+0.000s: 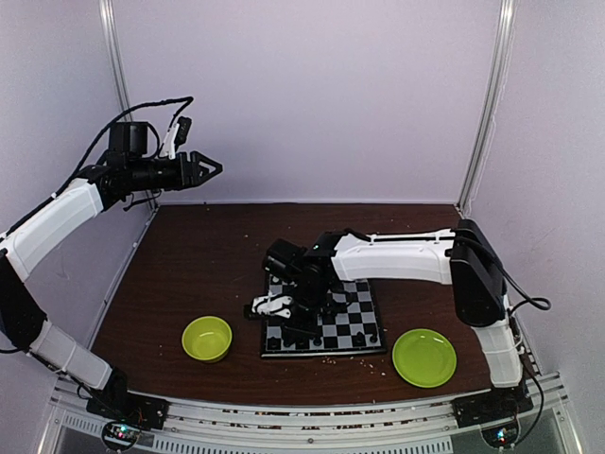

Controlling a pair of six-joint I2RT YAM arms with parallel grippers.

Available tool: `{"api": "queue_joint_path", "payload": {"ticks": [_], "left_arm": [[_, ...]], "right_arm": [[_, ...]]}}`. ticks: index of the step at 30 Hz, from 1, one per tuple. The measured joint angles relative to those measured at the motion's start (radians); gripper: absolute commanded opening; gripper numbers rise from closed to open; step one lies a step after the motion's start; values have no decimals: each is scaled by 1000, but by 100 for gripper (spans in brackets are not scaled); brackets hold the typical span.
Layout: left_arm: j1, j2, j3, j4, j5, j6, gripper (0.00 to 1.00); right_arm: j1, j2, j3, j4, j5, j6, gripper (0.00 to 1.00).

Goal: Set up the chess pieces on the board
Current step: Place the knight at g8.

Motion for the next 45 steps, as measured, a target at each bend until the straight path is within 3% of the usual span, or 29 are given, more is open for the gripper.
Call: {"api": "queue_joint_path", "payload": {"ticks": [16,22,35,40,45], "left_arm": [[0,0,0,0,0,1,56],[0,0,0,0,0,1,56],[0,0,0,0,0,8,56],[0,0,0,0,3,10,53],[-22,8,0,-2,-4,35,52]], "right_arm": [[0,6,3,-3,23,3,9],[8,8,14,-7,26,3,16],[15,5,54,-34,33,3,22],[1,-88,53,-70,20,-3,23],[-77,-340,-51,-53,-17,-8,24]]}}
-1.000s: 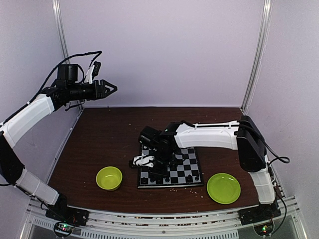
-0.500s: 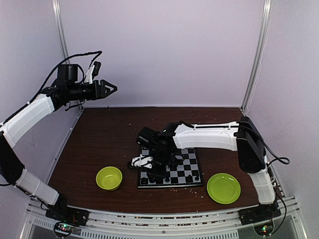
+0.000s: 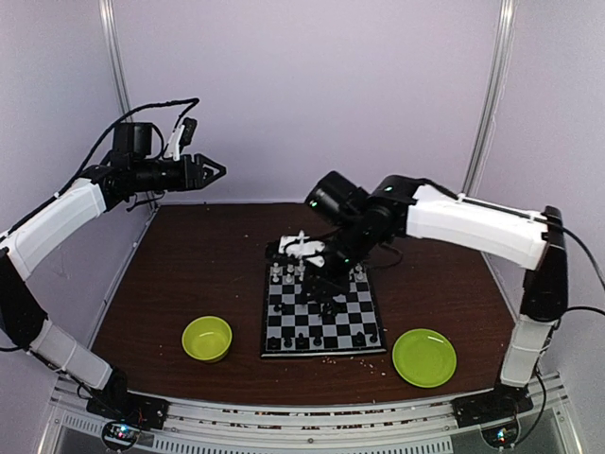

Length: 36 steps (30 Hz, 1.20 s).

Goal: Set up the chess pieces on the board
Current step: Place the knight at g8, then pick up the pawn from the chessboard.

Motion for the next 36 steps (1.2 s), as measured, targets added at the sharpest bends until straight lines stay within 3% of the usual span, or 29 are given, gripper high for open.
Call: {"api": "queue_joint_path", "payload": {"ticks": [6,10,14,19,23,36], "left_arm": [[-172,94,41,-85,-121,92,50],[-342,224,127,-195,-244,172,45],[-446,325,157,-278,-328,229,49],[-500,414,159,-368,-419,288,51],[-516,456,156,-413,-463,304,52],[-517,469,89,-449,-474,331,39]], "right_arm": [[-232,-306,-286,72,-68,3,25],[-410,-430,-533,142,-133,11,25],[-536,-548,-710,194,-183,19,27],[-636,-665,-735,253,-221,28,29],[-649,-690,-735,282,-230,24,29],[-649,-637,-735,274,-248,-21,30]]}}
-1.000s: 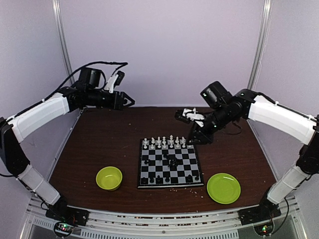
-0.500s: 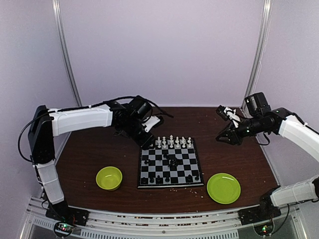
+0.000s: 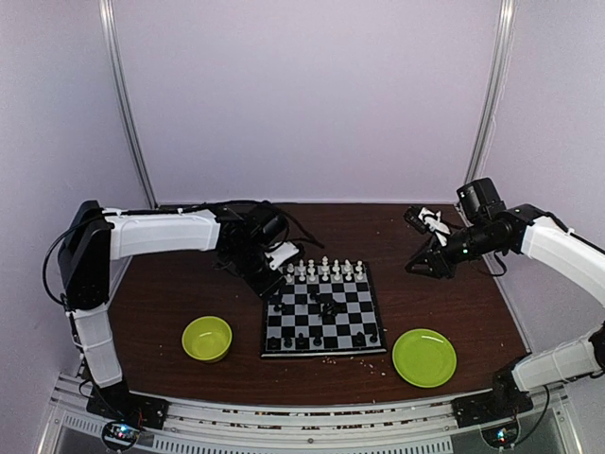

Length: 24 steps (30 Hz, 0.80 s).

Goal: Set up the chess pieces on the board
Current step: Pick up the pawn from the chessboard.

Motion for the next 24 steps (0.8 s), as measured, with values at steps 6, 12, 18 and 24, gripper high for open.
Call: {"api": "queue_joint_path", "payload": {"ticks": [6,12,18,24], "left_arm": [[0,55,-3,-6,10,10,32],[0,87,-2,-8,23,15,27],[0,105,0,-7,29,16,18],[-3,118,3,-7,29,18,7]], "right_arm": [[0,2,0,0,1,-4,30],[0,11,0,0,1,-6,30],[0,21,0,-2,1,-7,30],[0,24,0,-2,1,-7,30]]}}
